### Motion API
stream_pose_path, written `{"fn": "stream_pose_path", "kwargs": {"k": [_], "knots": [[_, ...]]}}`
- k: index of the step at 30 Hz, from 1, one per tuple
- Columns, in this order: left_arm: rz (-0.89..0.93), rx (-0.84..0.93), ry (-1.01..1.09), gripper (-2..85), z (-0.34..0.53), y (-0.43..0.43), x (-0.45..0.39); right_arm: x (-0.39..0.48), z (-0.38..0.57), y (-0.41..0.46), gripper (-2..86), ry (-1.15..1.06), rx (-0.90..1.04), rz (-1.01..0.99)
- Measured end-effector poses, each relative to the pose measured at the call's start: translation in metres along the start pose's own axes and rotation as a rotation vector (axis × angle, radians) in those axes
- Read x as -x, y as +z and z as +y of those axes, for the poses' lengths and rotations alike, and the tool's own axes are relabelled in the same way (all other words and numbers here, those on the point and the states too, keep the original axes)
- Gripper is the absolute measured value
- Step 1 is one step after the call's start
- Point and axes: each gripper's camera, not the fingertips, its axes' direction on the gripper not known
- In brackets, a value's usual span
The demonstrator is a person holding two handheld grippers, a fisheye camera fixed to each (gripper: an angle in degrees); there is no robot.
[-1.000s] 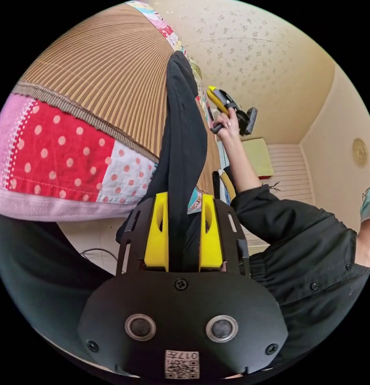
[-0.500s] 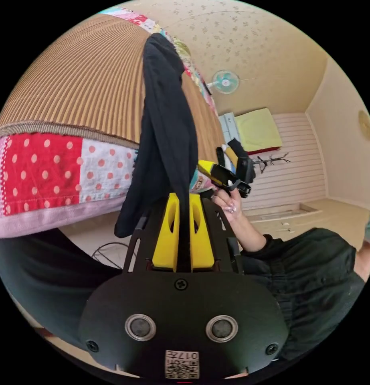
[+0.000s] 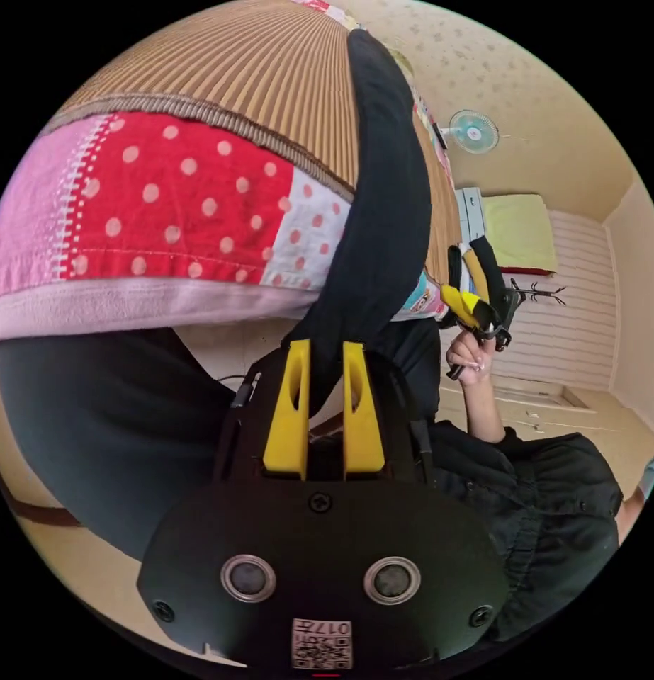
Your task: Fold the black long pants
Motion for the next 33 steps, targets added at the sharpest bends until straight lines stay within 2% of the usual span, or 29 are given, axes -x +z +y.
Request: {"fn": "stream_pose_path", "kwargs": {"k": [4,7,10,12,15,17,23,27,31,33], "knots": [[0.003,-0.16,0.029,11.1,0.007,-0.031,-0.012,0.0,-0.027,0.006,9.5,-0.007,0.004,0.031],[0.034,-0.161,0.069,11.1,-0.002,-0.04,-0.013,-0.004,-0.07,-0.004,9.7,-0.007,-0.053,0.042],[0.008,-0.139,0.077,10.3,-0.011,-0.039,-0.011,-0.015,-0.126,-0.024,9.7,0.013,-0.151,0.059],[0.011,-0.092,0.067,10.0,-0.017,-0.033,-0.007,-0.031,-0.172,-0.05,9.6,0.087,-0.298,0.049],[0.045,-0.114,0.073,10.0,-0.017,-0.031,-0.002,-0.048,-0.227,-0.077,8.9,0.127,-0.473,0.01],[0.045,-0.123,0.071,9.1,-0.014,-0.032,0.001,-0.059,-0.266,-0.083,8.4,0.134,-0.507,0.027],[0.04,-0.113,0.077,6.5,-0.01,-0.044,0.013,-0.115,-0.364,-0.045,9.3,0.293,-0.432,0.264],[0.068,-0.1,0.132,5.6,-0.008,-0.053,0.022,-0.135,-0.396,-0.009,6.0,0.252,-0.328,0.323],[0.318,-0.151,0.162,3.7,0.004,-0.073,0.046,-0.139,-0.405,-0.027,3.7,0.2,-0.328,0.254],[0.5,-0.191,0.233,3.5,0.009,-0.083,0.048,-0.131,-0.396,-0.062,3.2,0.129,-0.442,0.123]]}}
